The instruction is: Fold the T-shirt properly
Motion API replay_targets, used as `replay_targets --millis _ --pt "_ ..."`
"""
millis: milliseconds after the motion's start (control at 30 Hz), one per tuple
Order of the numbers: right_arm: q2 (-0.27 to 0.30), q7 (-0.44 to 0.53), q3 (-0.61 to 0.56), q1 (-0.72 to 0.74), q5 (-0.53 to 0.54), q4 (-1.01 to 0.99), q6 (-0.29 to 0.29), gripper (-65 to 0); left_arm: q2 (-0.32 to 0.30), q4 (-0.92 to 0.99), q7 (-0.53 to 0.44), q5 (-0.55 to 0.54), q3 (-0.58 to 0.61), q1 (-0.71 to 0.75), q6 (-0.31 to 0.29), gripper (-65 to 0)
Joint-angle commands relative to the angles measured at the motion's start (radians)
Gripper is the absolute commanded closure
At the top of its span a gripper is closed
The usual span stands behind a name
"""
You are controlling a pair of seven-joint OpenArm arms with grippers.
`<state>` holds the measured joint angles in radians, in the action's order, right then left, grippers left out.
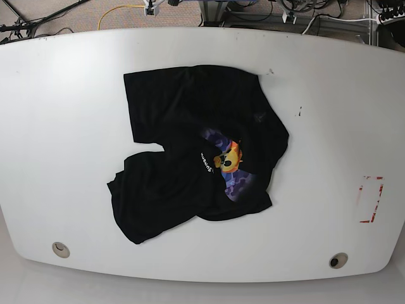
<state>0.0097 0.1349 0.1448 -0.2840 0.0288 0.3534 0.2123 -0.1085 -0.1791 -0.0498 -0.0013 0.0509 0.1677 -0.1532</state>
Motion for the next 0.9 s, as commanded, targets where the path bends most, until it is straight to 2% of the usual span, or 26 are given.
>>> replay_targets --millis 0,867 --pt "0.003 0.007 0.001 -0.016 -0.003 0.005 0.004 -5.2 -0.007 -0.006 -0.002 -0.002 0.002 0.013 0.004 -32.4" --pt "0.003 0.003 -0.002 -0.101 -0.004 0.094 0.003 -4.7 -0.021 -0.192 -0.017 -0.005 0.01 0.117 0.007 -32.0"
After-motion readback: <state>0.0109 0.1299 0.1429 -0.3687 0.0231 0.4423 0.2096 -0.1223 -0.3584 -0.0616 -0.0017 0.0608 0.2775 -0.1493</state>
